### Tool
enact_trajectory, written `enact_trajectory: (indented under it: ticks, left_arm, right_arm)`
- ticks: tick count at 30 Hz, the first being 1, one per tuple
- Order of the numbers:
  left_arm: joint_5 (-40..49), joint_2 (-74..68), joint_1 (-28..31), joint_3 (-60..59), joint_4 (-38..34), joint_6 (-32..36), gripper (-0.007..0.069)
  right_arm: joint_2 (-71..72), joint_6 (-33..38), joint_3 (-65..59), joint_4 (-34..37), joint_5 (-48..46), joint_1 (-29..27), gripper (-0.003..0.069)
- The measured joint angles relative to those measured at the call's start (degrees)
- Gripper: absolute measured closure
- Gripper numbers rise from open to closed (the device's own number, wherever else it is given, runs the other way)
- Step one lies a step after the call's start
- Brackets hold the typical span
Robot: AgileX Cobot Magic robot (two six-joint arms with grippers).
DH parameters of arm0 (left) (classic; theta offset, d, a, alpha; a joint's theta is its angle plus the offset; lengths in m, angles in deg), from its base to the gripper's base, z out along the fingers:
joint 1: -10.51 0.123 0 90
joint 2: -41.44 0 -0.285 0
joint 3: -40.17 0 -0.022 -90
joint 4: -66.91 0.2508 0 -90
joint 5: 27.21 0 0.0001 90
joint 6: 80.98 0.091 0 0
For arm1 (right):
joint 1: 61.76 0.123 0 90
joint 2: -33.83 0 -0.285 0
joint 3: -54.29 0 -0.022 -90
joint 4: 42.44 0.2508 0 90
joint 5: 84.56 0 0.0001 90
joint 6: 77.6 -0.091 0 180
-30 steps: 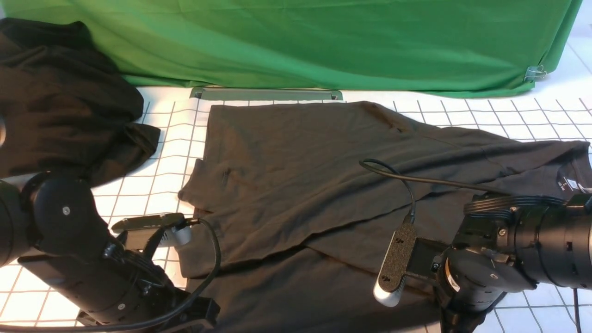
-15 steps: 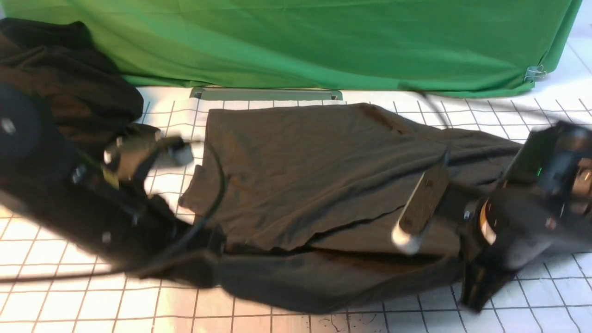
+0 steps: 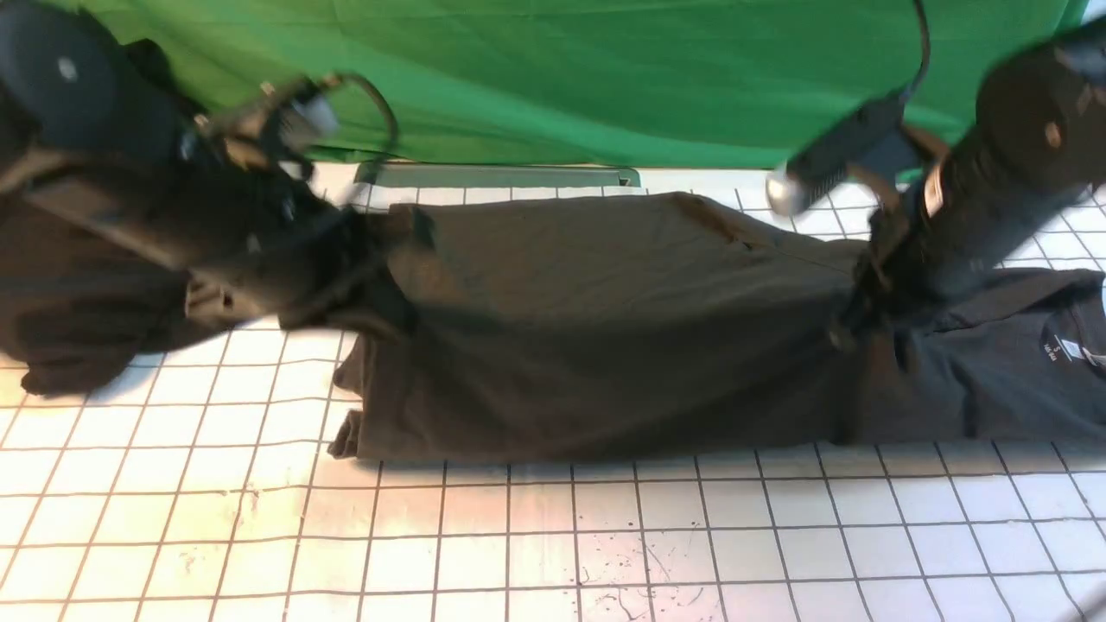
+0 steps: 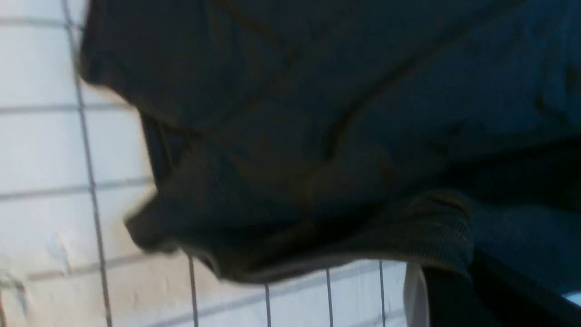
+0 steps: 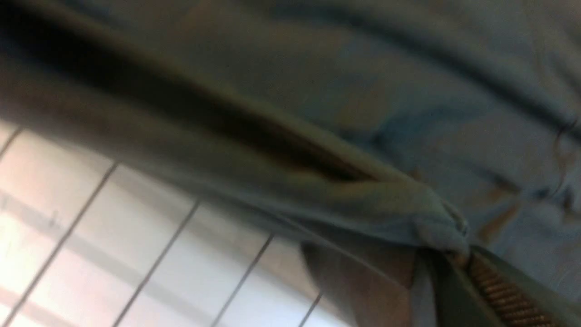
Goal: Fold a long-sleeved shirt over a white checkered tablecloth.
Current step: 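Fold the black garment in half by bringing its near edge over to the far edge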
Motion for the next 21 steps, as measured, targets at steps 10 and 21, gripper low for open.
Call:
enact_trajectory:
  ticks: [10, 21]
  left_arm:
    - [-0.02, -15.75, 8.91, 15.44, -7.48, 3.49, 0.0604]
    - [-5.02, -32.57, 11.29, 30.22, -9.38, 4.13, 0.0604]
  right_arm:
    - [-17.22, -0.11, 20.82, 1.44, 0.8, -2.55, 0.0639]
    - [-32.96, -1.68, 37.42, 2.36, 7.48, -4.51, 0.0639]
